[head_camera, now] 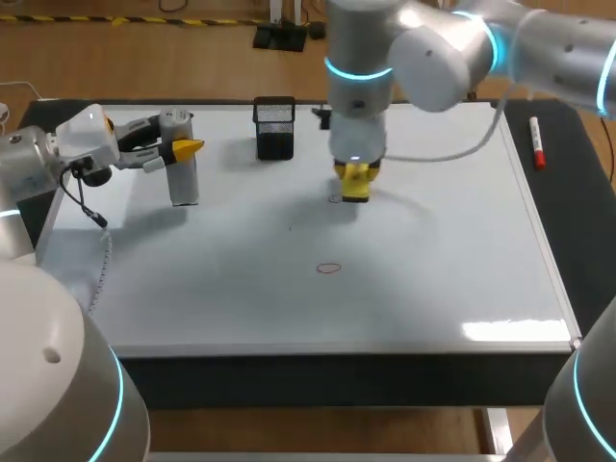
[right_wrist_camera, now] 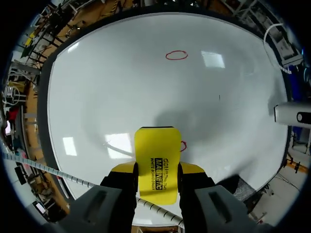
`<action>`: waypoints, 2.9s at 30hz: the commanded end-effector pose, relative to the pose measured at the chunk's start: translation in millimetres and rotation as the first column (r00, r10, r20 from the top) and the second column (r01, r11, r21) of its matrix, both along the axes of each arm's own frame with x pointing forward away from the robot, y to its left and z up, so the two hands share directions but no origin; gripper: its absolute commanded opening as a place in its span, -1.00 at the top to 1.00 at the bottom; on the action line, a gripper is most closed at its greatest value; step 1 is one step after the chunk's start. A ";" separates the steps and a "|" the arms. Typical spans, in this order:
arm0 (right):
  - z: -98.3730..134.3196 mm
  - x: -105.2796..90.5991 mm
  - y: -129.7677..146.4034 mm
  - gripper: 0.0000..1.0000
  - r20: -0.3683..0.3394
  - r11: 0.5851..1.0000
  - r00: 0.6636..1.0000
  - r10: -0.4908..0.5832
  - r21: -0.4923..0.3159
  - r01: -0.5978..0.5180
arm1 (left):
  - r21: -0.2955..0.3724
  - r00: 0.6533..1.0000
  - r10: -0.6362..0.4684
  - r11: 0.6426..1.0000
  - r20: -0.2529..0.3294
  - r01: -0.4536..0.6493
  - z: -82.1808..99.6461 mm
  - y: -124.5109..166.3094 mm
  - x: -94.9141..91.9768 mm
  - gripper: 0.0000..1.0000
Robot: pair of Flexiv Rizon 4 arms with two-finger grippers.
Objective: Pick up the inspection probe, press it on each red-marked spot on the whiteboard one by one, put down the probe, pick up the eraser, and wipe off all the red marks.
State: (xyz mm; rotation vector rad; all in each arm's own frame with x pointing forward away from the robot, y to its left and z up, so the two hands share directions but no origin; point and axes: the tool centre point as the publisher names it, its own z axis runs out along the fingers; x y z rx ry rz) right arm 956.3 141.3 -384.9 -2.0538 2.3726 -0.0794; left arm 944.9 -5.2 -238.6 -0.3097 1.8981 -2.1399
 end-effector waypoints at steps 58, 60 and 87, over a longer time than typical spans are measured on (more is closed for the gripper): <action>-38.4 -11.0 9.6 1.00 -0.006 0.999 0.999 0.037 -0.011 -0.037 | 0.000 1.000 0.000 1.000 0.001 0.000 0.8 0.2 -0.1 1.00; -39.3 -10.1 4.1 1.00 -0.010 1.000 1.000 0.029 -0.011 -0.029 | 0.000 1.000 0.000 1.000 0.001 0.000 0.8 0.2 -0.1 1.00; 0.0 19.6 -70.0 1.00 0.004 0.995 0.995 -0.100 0.000 0.100 | 0.000 1.000 0.000 1.000 0.001 0.000 0.8 0.2 -0.1 1.00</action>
